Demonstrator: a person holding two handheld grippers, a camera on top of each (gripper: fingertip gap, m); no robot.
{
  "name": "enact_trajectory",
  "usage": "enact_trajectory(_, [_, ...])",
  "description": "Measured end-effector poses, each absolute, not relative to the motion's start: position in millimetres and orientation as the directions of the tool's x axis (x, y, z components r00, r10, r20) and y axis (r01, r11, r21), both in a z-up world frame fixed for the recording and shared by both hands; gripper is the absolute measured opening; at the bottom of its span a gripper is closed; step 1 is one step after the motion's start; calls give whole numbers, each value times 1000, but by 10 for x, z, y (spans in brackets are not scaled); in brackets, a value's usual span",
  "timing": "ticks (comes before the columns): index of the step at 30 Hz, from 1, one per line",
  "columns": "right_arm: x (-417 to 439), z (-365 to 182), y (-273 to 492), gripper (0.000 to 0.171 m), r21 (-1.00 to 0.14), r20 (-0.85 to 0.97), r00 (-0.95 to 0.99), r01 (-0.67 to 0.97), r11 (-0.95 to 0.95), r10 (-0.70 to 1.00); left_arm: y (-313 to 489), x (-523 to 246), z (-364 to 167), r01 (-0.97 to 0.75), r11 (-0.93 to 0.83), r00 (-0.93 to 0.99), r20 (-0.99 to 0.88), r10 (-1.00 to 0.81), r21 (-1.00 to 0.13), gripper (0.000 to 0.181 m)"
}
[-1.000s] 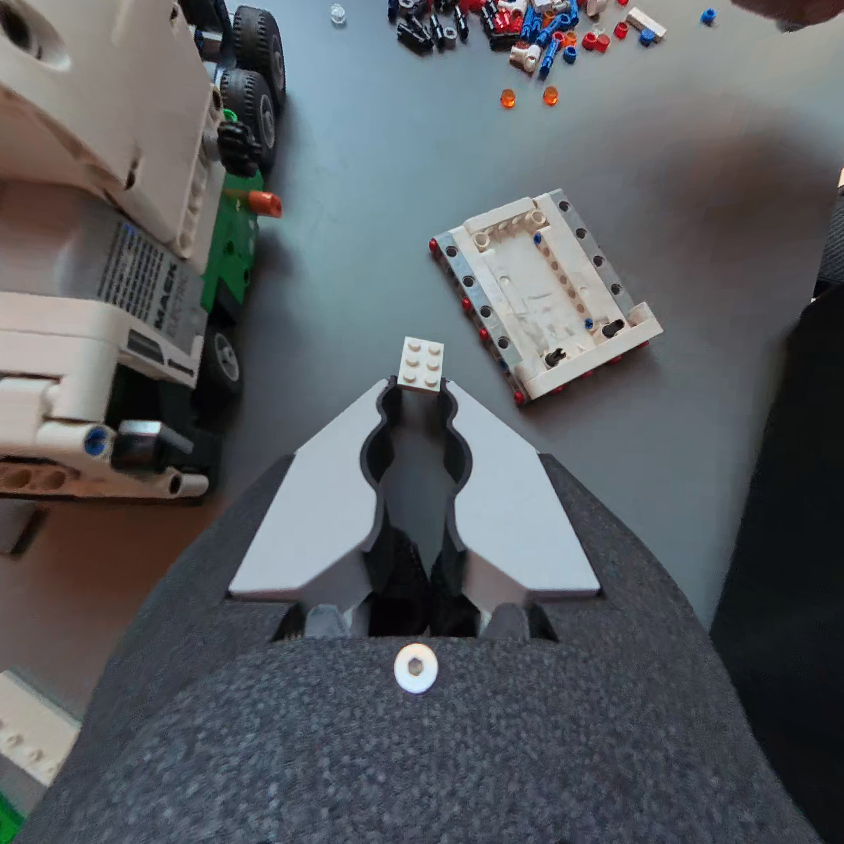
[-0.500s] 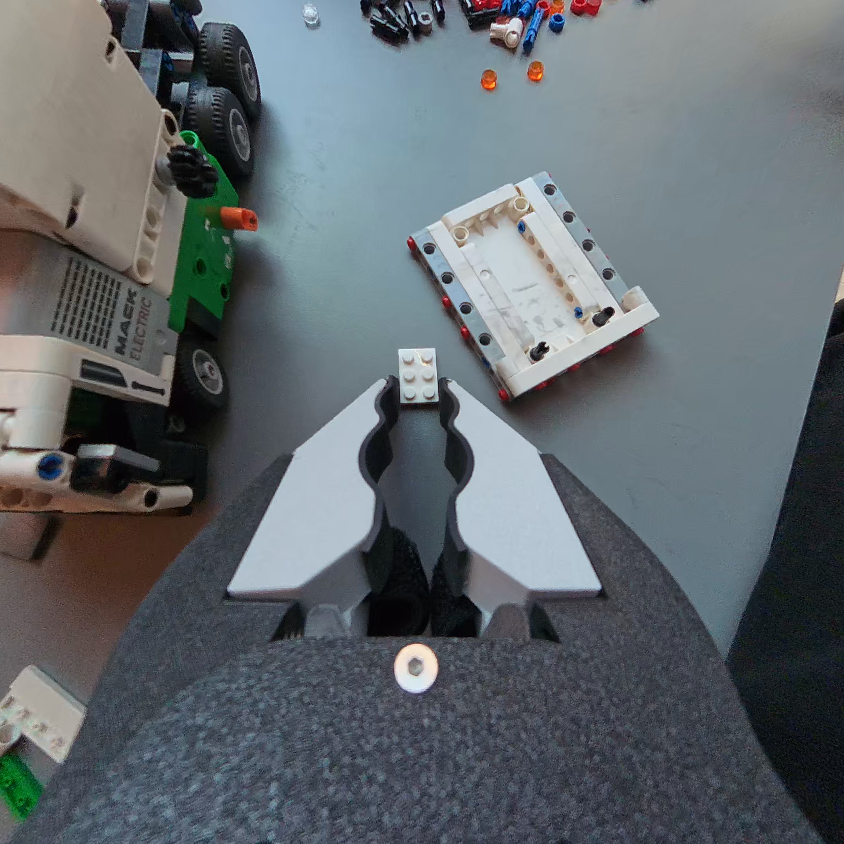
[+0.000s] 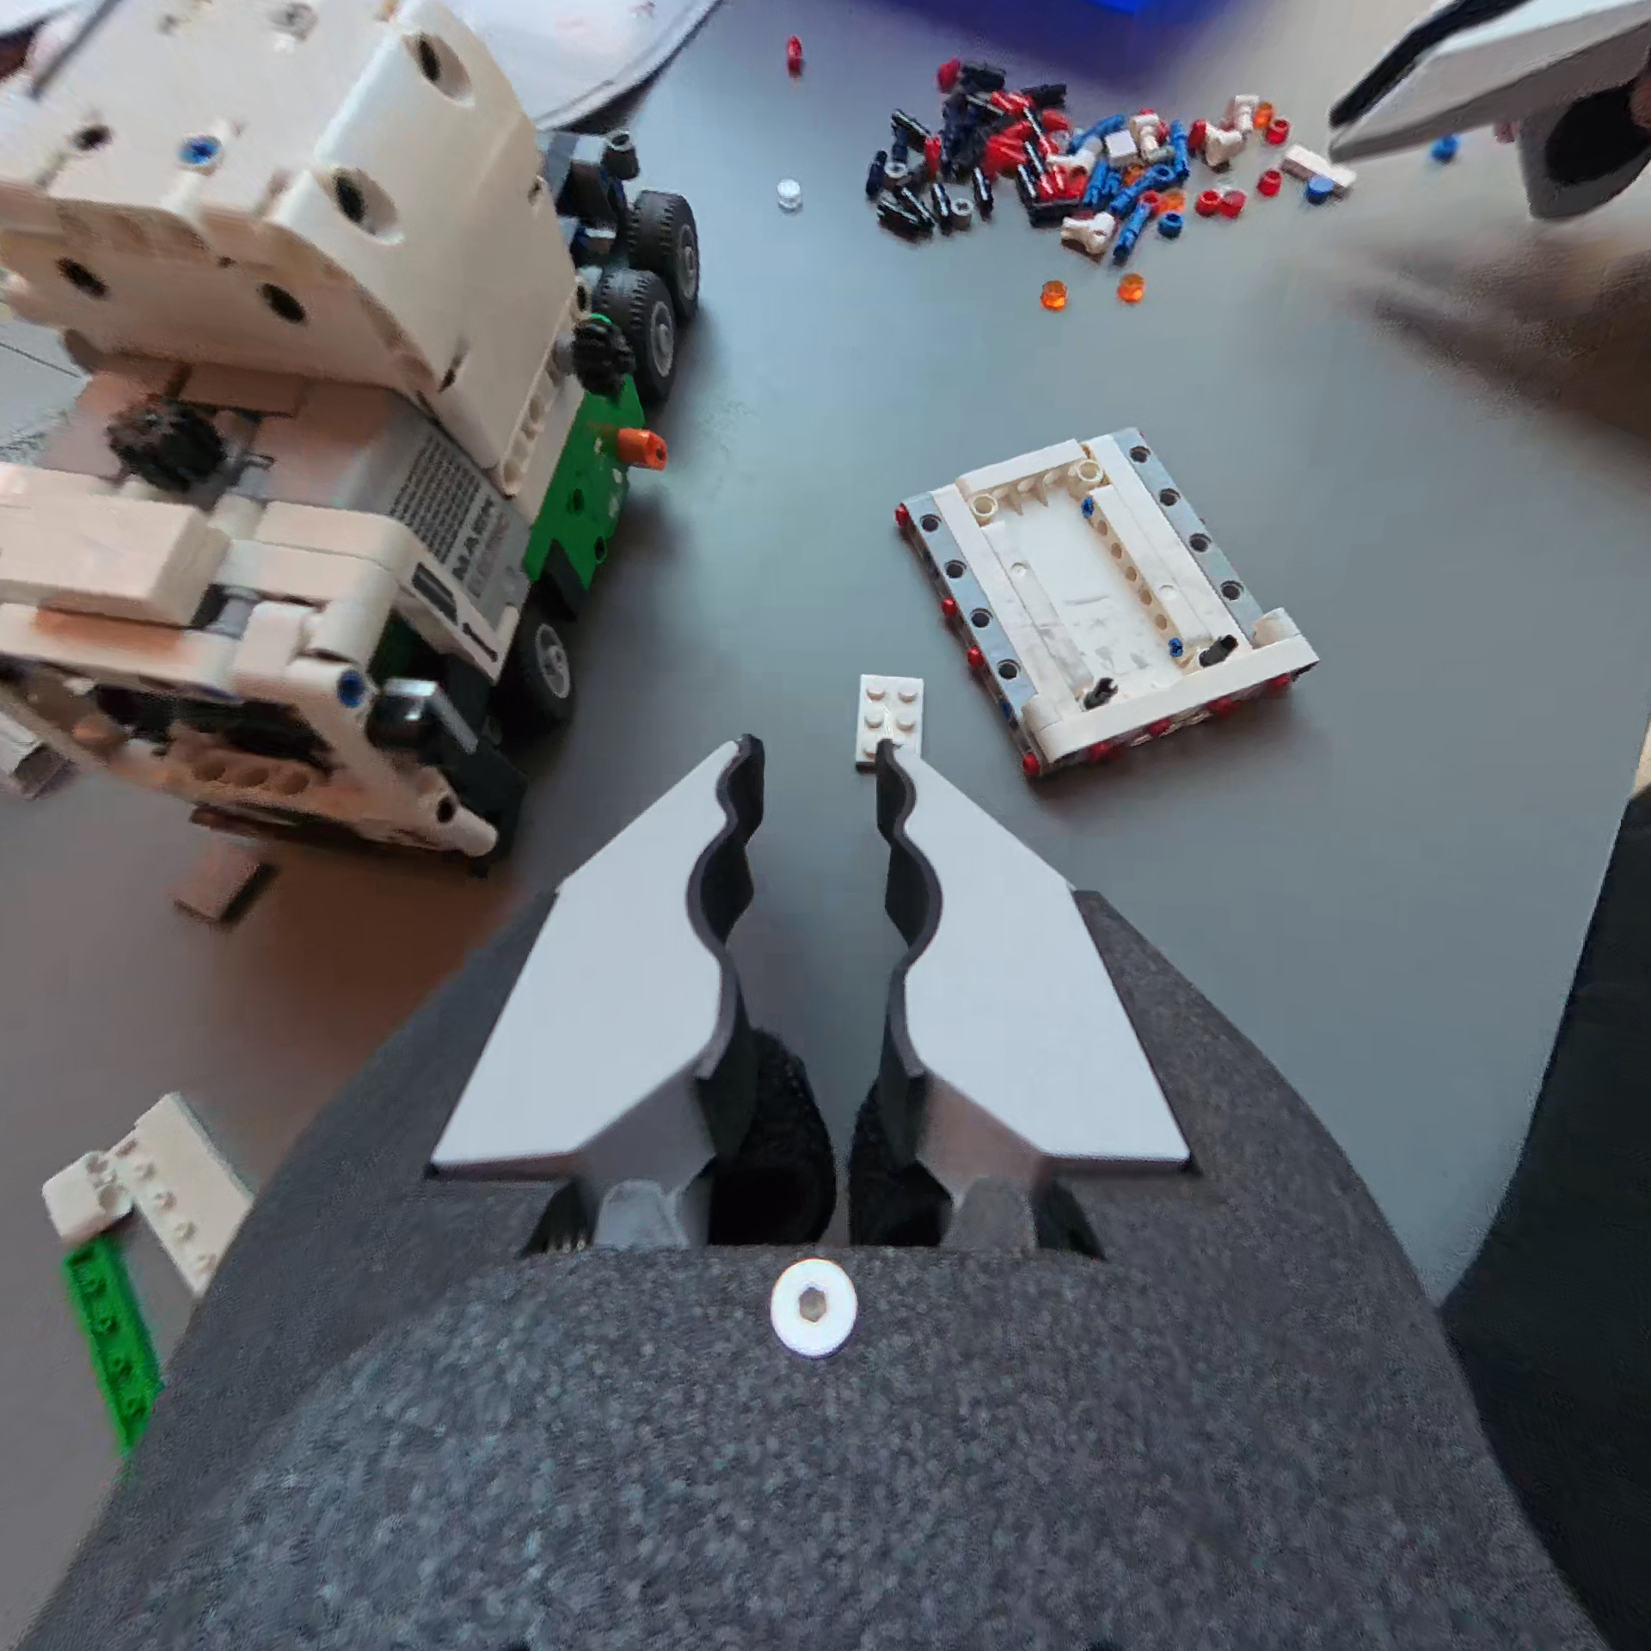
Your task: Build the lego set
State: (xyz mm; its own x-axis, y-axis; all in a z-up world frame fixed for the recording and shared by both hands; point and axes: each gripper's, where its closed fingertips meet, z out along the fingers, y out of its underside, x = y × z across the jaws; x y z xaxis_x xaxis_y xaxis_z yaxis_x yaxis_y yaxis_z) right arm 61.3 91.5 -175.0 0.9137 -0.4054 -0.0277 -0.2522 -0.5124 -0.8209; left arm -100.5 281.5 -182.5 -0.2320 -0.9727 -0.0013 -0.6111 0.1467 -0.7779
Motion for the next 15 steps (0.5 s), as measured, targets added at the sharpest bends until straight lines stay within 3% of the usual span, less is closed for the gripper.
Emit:
enact_trajectory(5, [703,-1846,899,14,-802,14,905,-243,-545,-424,2929,-1039,-1702,-521,60,-136,13,-991,-852,22])
enact_trajectory(15, [800,-1714,915,12,-849,-48,890,-276,-450,-454,2946,-1004,-1677,-514,-13,-148,104,-984,-857,23])
